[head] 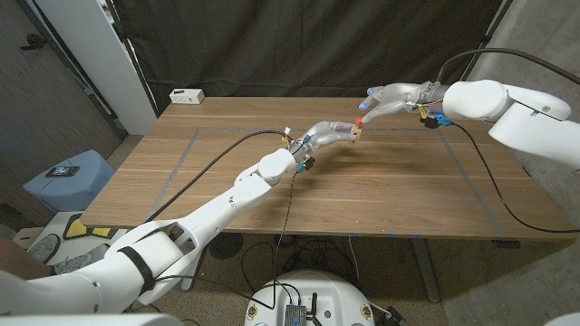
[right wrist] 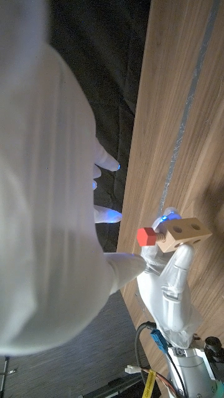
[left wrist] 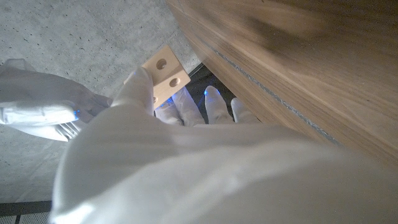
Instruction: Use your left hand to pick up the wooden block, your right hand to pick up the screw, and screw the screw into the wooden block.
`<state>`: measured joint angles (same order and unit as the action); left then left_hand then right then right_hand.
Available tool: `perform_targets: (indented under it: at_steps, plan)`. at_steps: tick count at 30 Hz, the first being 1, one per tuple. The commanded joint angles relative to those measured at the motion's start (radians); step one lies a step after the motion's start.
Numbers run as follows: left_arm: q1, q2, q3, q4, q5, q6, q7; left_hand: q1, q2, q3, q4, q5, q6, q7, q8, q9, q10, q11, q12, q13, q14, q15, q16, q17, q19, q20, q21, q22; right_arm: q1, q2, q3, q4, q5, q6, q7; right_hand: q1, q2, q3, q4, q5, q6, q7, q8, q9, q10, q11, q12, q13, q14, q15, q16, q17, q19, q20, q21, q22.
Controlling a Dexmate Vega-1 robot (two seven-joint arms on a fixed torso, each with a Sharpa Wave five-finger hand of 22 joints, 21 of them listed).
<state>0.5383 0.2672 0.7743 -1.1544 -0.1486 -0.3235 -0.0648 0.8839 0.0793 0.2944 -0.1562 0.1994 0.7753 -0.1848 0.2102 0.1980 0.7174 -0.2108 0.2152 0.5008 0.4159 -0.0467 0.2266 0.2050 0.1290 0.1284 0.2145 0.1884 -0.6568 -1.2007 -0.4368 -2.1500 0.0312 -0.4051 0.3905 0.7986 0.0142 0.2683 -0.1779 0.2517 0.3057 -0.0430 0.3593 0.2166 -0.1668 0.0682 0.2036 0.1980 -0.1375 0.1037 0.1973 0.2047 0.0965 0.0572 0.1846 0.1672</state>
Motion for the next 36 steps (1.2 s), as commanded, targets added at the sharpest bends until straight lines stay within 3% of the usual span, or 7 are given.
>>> perform_targets:
  at_steps: [1, 11, 36]
  plan:
    - [0.003, 0.001, 0.001, -0.007, 0.004, 0.001, 0.002, 0.004, 0.008, 0.005, 0.004, 0.005, 0.009, -0.003, 0.003, 0.002, 0.002, -0.006, 0.003, -0.001, 0.003, -0.061, 0.007, 0.002, 0.007, 0.000, 0.003, 0.001, 0.065, 0.023, -0.054, -0.017, -0.077, -0.021, 0.068, 0.020, 0.000, 0.015, -0.002, 0.008, 0.020, -0.003, 0.011, 0.004, -0.010, 0.003, -0.005, 0.001, -0.001, 0.005, 0.008, 0.001, 0.003, 0.011, 0.007, 0.004]
    - [-0.002, -0.001, 0.003, -0.001, 0.009, -0.004, -0.001, 0.005, 0.008, 0.005, 0.003, 0.005, 0.010, -0.002, 0.004, 0.002, 0.002, -0.006, 0.003, -0.001, 0.002, -0.062, 0.007, 0.001, 0.007, -0.001, 0.003, 0.001, 0.100, 0.045, -0.089, -0.018, -0.150, -0.030, 0.117, 0.041, -0.004, 0.026, -0.004, 0.013, 0.024, -0.011, 0.015, 0.008, -0.022, 0.006, -0.008, 0.002, 0.000, 0.003, 0.008, 0.001, 0.010, 0.007, 0.009, 0.004]
    - [0.004, 0.005, 0.004, -0.017, 0.009, 0.003, -0.004, 0.005, 0.007, 0.003, 0.004, 0.005, 0.011, -0.003, 0.004, 0.002, 0.003, -0.006, 0.003, -0.001, 0.004, -0.062, 0.007, 0.001, 0.007, 0.000, 0.002, 0.001, 0.080, 0.064, -0.092, -0.020, -0.219, -0.036, 0.124, 0.102, -0.012, 0.056, -0.005, 0.023, 0.090, -0.028, 0.058, 0.027, -0.017, 0.004, -0.005, 0.004, 0.011, -0.004, 0.012, 0.001, 0.031, 0.005, 0.015, 0.005]
